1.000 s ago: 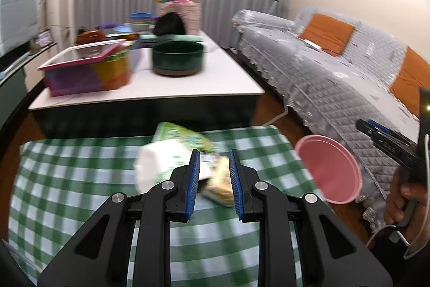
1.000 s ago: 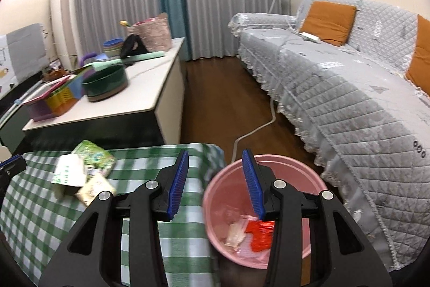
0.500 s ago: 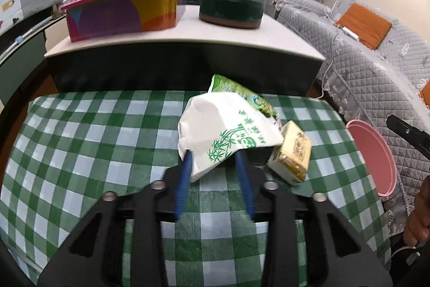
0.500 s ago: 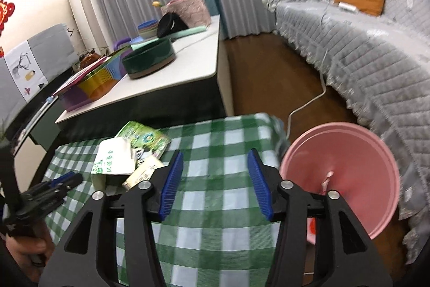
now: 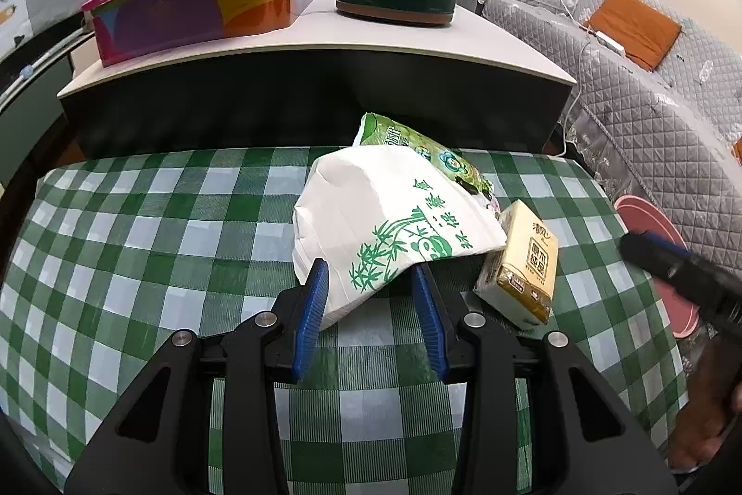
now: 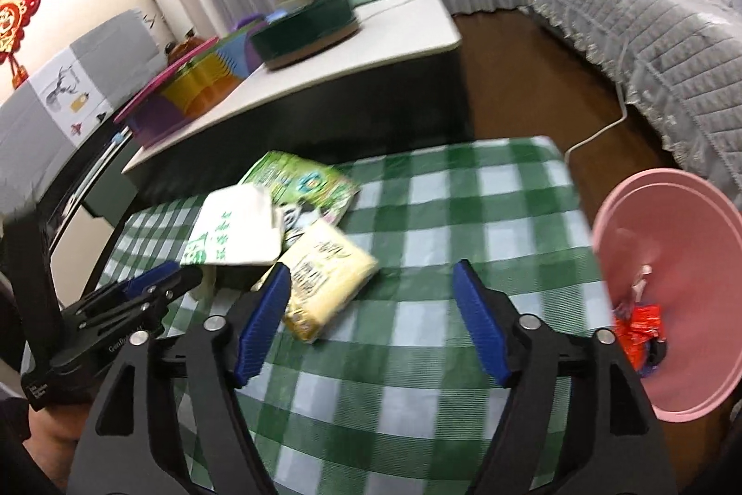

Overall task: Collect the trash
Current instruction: 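Grasp the yellow tissue pack with the right tool while the left tool grasps the white plastic bag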

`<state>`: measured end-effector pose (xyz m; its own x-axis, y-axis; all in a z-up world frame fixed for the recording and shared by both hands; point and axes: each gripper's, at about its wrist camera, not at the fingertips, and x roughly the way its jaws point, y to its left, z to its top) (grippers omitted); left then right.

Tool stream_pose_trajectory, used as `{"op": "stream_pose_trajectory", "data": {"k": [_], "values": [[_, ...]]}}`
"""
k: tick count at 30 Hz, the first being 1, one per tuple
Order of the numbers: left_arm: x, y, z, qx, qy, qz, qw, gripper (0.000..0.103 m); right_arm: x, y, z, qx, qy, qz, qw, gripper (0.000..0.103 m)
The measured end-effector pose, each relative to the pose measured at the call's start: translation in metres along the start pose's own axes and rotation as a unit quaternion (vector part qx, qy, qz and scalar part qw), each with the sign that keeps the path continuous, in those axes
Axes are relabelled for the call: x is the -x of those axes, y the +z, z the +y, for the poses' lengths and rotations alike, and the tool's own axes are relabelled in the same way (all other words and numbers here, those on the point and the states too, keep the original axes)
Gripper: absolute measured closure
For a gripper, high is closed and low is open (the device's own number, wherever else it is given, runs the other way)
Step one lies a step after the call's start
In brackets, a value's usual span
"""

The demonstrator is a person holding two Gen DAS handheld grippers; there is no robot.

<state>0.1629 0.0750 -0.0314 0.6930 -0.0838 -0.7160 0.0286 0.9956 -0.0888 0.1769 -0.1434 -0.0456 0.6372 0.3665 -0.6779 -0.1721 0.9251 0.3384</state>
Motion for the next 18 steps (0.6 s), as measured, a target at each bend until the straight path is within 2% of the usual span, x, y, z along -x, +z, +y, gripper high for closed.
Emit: {"op": "stream_pose_trajectory", "data": {"k": [2,3,7,10,18], "values": [[0.001,0.001,0.001,0.002,-0.002,-0.002,1.0000,0.074,-0.010,-0.003,0.007,0.005,0.009,0.011,1.000,0.025],[0.001,0.002,0.001,0.000,-0.002,-0.001,1.0000,0.082,-0.015,-0.004,0.010,0.009,0.013,0.017,1.000,0.023],[0.003,0.004,0.003,-0.002,0.007,-0.004,1.0000,0.090,-0.028,-0.007,0.018,0.021,0.020,0.032,0.999,0.018],[0.004,0.004,0.006,0.007,0.010,-0.004,0.9999,0.093,-0.036,-0.008,0.023,0.025,0.023,0.041,0.999,0.015],[0.006,0.006,0.007,0.010,0.011,-0.003,0.9999,0.093,-0.057,-0.008,0.029,0.030,0.014,0.061,0.998,0.013]]}}
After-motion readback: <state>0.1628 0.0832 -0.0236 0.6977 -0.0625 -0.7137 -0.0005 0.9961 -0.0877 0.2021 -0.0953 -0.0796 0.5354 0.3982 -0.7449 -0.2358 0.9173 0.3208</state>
